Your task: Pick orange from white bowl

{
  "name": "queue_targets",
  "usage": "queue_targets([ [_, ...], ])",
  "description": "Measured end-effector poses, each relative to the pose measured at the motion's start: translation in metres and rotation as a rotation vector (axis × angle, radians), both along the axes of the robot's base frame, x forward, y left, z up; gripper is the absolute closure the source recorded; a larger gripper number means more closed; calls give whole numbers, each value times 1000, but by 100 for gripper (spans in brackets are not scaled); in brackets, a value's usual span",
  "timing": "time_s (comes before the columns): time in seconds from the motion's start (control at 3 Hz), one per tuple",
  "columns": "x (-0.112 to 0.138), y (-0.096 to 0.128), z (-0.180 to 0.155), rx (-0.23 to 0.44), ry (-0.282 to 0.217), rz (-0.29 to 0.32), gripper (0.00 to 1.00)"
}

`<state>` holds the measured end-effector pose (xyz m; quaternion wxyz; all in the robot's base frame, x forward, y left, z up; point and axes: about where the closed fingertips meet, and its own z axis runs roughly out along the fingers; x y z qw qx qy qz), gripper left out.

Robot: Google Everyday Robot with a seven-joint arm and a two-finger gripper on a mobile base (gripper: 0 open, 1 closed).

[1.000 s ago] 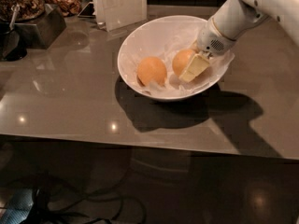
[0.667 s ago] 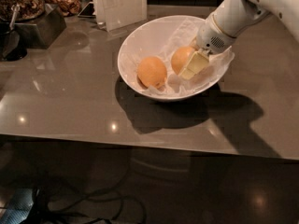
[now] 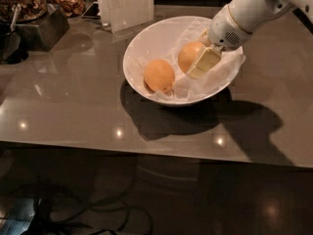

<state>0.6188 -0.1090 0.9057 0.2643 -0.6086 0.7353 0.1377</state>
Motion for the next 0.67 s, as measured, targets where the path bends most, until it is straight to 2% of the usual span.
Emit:
queue_targets([
  [0.33,-23,5,37,55,-61,47,100],
  [0.67,-23,5,37,55,-61,47,100],
])
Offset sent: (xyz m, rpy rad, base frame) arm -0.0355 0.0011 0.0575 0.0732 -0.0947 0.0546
